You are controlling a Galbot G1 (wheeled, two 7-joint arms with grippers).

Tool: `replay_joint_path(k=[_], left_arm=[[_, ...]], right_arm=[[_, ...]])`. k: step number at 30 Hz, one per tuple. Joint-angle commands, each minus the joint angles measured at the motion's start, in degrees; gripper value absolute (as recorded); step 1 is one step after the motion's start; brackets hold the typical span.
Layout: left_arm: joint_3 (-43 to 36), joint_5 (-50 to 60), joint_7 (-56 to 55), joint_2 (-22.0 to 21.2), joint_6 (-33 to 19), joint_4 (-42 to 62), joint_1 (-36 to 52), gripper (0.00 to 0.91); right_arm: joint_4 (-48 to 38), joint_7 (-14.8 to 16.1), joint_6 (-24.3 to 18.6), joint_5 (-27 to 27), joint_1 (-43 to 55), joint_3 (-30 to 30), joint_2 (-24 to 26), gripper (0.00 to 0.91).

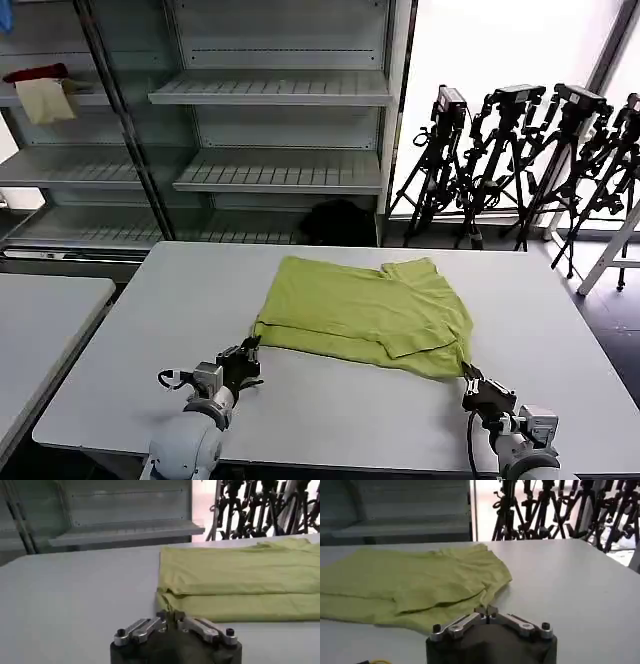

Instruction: Fold and organize the clothes.

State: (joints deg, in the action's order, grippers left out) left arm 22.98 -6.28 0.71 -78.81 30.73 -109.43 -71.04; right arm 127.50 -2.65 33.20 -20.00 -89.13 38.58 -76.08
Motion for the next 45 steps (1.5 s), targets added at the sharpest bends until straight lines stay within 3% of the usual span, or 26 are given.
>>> replay_joint_path(k=[1, 7, 11, 15, 22, 33, 35, 36, 40, 45], left_arm=[[0.14, 3.05, -0.92, 0.48, -1.43, -1.83, -1.6, 0.0], [4.38, -0.45, -2.21, 2.05, -0.11, -13.8, -11.97, 0.0], [8.21, -7.43, -4.93, 2.36, 1.38, -23.05, -22.68, 0.0], [9.2, -9.69, -7.96, 1.23, 0.98, -25.54, -28.64, 0.0], [10.67, -9.74, -10.01, 0.38, 0.89, -26.83, -32.28, 0.0], [10.88, -5.62, -10.3, -0.01, 0.54, -23.9, -29.5, 0.04], [10.82, -5.49, -10.49, -0.22, 0.73, -23.12, -28.9, 0.907], [10.73, -5.48, -10.75, -0.23, 0.76, -22.99, -28.75, 0.907], [10.57, -5.21, -13.1, -0.6, 0.83, -22.88, -28.03, 0.907], [10.43, -4.78, -18.99, -1.39, 0.23, -23.12, -26.9, 0.907]], right_arm=[[0.81, -0.34, -0.02, -3.89, -0.53, 0.09, 0.12, 0.0], [3.68, -1.99, 0.04, -11.66, -2.54, -0.67, 1.01, 0.0], [5.27, -3.98, 0.08, -11.35, -3.3, -3.38, 1.28, 0.0], [5.85, -5.97, 0.13, -9.23, -3.45, -7.2, 1.37, 0.0], [6.63, -9.24, 0.09, -4.31, -5.56, -13.52, 1.55, 0.0], [6.86, -10.41, 0.09, -0.2, -6.83, -15.06, 1.61, 0.0], [7.03, -10.68, 0.08, 0.47, -7.26, -15.22, 1.46, 0.0], [7.13, -11.02, 0.08, 0.75, -7.35, -15.3, 1.46, 0.907], [6.81, -14.68, -0.01, 6.39, -7.8, -16.38, 0.73, 0.907], [6.89, -20.25, -0.35, 7.99, -7.67, -16.41, -0.32, 0.907]])
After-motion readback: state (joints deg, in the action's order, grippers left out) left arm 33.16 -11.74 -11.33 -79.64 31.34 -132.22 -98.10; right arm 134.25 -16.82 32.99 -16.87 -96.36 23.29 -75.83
